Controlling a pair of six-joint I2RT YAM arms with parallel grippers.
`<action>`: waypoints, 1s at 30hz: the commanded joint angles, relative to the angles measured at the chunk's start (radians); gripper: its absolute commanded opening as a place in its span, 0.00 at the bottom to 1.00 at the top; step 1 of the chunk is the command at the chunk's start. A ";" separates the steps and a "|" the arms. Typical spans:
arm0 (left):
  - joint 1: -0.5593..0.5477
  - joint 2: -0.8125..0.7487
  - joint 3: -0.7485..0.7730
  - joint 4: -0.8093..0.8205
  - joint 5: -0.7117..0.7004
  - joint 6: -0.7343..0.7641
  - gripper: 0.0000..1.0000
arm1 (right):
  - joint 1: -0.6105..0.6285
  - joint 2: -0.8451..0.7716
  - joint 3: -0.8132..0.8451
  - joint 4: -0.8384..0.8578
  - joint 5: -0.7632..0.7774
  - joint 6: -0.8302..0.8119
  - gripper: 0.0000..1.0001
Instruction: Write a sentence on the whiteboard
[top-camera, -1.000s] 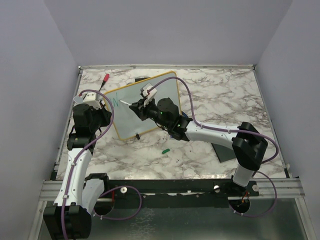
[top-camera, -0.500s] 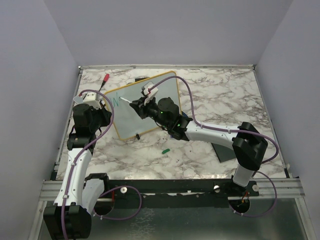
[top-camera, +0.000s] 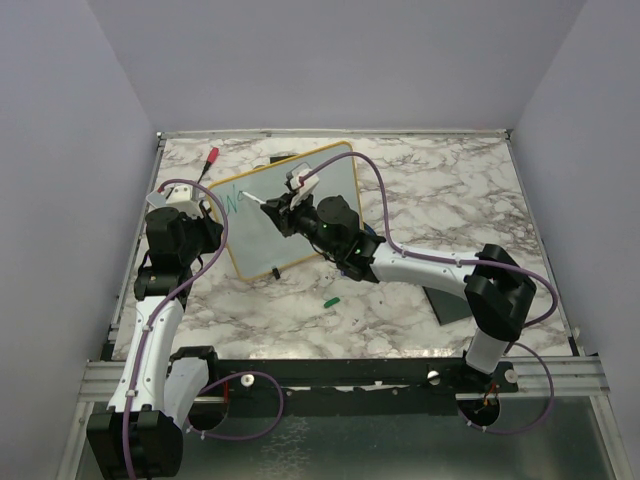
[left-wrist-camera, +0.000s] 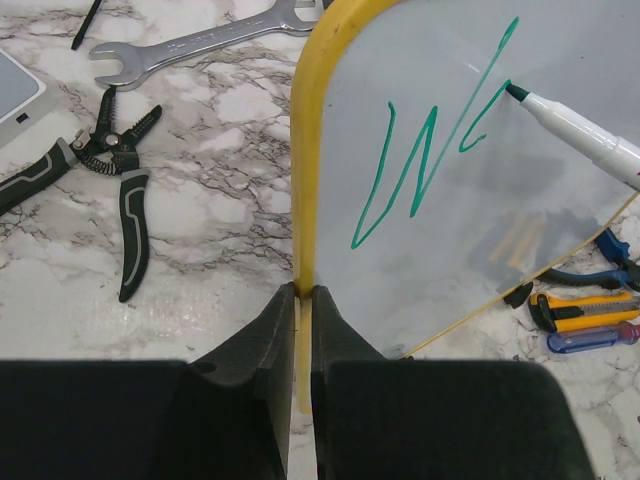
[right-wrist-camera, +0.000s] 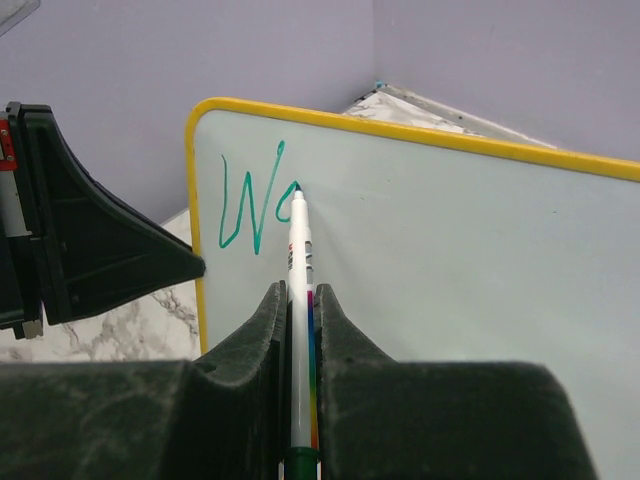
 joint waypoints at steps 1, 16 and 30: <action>-0.003 -0.013 0.005 0.010 0.030 -0.004 0.10 | -0.005 -0.016 -0.035 -0.011 0.059 0.008 0.01; -0.003 -0.015 0.006 0.010 0.031 -0.005 0.10 | -0.004 -0.006 -0.060 -0.041 0.017 0.017 0.01; -0.003 -0.014 0.004 0.011 0.031 -0.005 0.10 | -0.003 -0.007 -0.086 -0.065 0.007 0.021 0.01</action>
